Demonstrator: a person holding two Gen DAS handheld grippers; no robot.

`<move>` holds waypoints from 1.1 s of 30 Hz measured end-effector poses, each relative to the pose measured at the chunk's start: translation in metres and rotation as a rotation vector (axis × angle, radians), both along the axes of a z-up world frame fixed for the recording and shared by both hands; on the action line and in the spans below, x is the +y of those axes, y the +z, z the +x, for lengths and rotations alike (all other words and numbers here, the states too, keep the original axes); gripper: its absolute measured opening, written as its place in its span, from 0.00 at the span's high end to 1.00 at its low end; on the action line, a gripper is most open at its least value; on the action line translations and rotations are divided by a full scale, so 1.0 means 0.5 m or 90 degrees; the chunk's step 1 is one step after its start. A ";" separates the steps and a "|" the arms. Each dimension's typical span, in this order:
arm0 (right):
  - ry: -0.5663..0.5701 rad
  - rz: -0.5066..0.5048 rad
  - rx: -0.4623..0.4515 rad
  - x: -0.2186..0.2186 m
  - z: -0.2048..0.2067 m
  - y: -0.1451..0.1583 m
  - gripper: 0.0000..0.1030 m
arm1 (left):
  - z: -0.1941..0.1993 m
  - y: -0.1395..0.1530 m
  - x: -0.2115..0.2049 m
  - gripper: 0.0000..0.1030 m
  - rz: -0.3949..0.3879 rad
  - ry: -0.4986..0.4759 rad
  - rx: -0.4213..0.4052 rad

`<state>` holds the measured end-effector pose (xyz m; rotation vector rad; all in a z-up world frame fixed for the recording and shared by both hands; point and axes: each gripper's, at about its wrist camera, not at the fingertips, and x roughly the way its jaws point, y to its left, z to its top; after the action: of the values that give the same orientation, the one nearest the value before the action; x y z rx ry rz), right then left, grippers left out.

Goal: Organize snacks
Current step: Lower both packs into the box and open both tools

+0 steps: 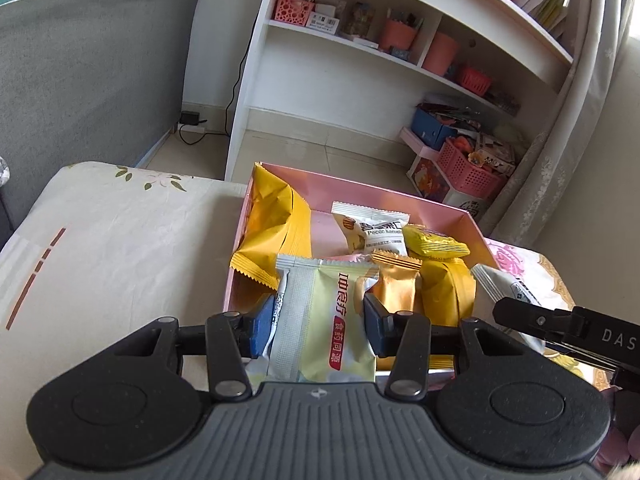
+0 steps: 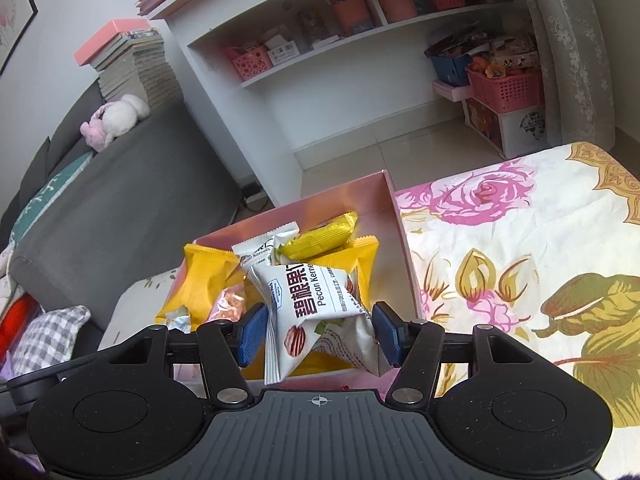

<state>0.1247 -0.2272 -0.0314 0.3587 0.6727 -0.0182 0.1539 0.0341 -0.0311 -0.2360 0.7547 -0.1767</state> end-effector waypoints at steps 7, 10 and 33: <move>0.011 -0.009 -0.001 -0.009 0.028 -0.010 0.44 | 0.029 -0.027 -0.016 0.58 0.053 -0.018 0.001; 0.020 -0.017 -0.001 -0.009 0.040 -0.014 0.44 | 0.035 -0.036 -0.021 0.58 0.059 -0.026 -0.002; 0.061 -0.017 -0.001 0.005 0.025 0.014 0.23 | 0.018 -0.010 -0.027 0.38 0.082 -0.066 0.001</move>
<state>0.1375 -0.2246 -0.0244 0.3008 0.6872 0.0642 0.1631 0.0204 -0.0359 -0.0751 0.7766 -0.2256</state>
